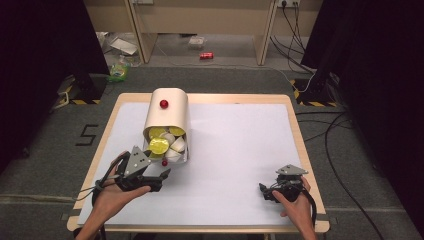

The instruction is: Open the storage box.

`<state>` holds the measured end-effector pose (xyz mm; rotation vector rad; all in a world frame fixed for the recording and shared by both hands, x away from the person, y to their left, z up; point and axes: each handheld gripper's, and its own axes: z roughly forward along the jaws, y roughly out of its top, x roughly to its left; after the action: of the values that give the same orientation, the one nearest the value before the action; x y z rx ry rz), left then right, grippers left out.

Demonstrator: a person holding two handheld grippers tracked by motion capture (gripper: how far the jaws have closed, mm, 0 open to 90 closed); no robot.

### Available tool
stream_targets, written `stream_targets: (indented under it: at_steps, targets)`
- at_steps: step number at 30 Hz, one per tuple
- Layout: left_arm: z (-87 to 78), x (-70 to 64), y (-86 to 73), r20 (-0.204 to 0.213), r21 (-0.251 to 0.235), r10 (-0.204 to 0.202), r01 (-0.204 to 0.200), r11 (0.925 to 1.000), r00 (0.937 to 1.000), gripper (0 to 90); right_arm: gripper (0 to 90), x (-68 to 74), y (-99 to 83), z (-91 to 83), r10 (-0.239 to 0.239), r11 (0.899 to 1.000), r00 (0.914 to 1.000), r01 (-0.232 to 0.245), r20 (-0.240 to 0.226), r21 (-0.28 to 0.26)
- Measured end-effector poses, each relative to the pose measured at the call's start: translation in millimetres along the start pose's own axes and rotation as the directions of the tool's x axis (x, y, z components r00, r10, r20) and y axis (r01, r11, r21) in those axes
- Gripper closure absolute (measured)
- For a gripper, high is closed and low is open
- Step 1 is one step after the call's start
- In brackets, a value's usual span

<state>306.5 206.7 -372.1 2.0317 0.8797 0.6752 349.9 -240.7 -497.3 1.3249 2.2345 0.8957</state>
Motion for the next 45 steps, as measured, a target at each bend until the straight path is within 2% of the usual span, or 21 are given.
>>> stream_targets:
  at_steps: [8, 9, 12, 13, 18, 20, 23, 25, 35, 37, 38, 43, 45]
  targets:
    - [-2.5, -1.6, -2.4, 0.004, -0.011, 0.001, -0.001, 0.9999, 1.0000, 18.8, 0.7, 0.0, 0.0, 0.0, 0.000, 1.000, 1.0000, 0.000, 0.000, 0.000]
    - [-3.3, -3.1, -3.2, 0.009, -0.003, -0.014, 0.014, 0.9999, 0.9999, 18.8, 0.7, 0.0, 0.0, 0.0, 0.000, 1.000, 1.0000, 0.000, 0.000, 0.000]
    - [-4.7, -3.5, -3.8, 0.017, -0.001, 0.002, -0.002, 1.0000, 0.9999, 18.8, 0.7, 0.0, 0.0, 0.0, 0.000, 1.000, 1.0000, 0.000, 0.000, -0.001]
    - [-6.1, -4.7, -4.9, 0.023, 0.007, -0.013, 0.013, 0.9999, 0.9996, 18.8, 0.7, 0.2, 0.0, -0.1, 0.003, 1.000, 1.0000, -0.003, 0.000, 0.001]
    - [-6.9, -4.8, -4.7, 0.030, 0.013, -0.017, 0.017, 0.9998, 0.9994, 18.8, 0.7, 0.0, 0.0, 0.1, 0.001, 1.000, 1.0000, -0.001, 0.000, -0.001]
    - [-6.6, -4.0, -2.9, 0.033, 0.024, 0.006, -0.007, 0.9997, 0.9994, 18.8, 0.7, -0.1, 0.0, 0.1, -0.001, 1.000, 1.0000, 0.001, 0.000, -0.001]
    - [-7.7, -1.9, -0.4, 0.053, 0.050, -0.016, 0.014, 0.9987, 0.9984, 18.8, 0.7, -0.1, 0.0, 0.1, -0.001, 1.000, 1.0000, 0.001, 0.000, -0.001]
    - [-7.7, -1.6, -0.3, 0.054, 0.045, -0.022, 0.020, 0.9988, 0.9983, 18.8, 0.7, 0.2, -0.1, 0.0, 0.003, 1.000, 1.0000, -0.003, 0.001, 0.000]
    - [-13.7, 3.7, 3.0, 0.029, -0.008, -0.039, 0.039, 0.9992, 0.9988, 20.4, 0.7, 0.2, -0.1, 0.0, 0.003, 1.000, 1.0000, -0.003, 0.001, 0.000]
    - [-15.7, 5.1, 5.3, 0.014, -0.013, -0.037, 0.037, 0.9992, 0.9992, 20.5, 0.6, 0.1, 0.0, 0.0, 0.003, 1.000, 1.0000, -0.003, 0.000, 0.000]
    - [-15.8, 6.9, 6.5, 0.003, -0.025, -0.023, 0.023, 0.9994, 0.9997, 20.5, 0.6, 0.1, 0.0, 0.1, 0.003, 1.000, 1.0000, -0.003, 0.000, 0.000]
    - [-15.5, 11.9, 9.9, -0.021, -0.033, -0.047, 0.046, 0.9984, 0.9987, 20.7, 0.6, 0.1, -0.1, 0.0, 0.003, 1.000, 1.0000, -0.003, -0.001, 0.000]
    - [-14.7, 14.3, 11.5, -0.033, -0.041, -0.034, 0.033, 0.9986, 0.9989, 20.9, 0.7, 0.0, -0.1, 0.0, 0.003, 1.000, 1.0000, -0.003, -0.001, 0.000]
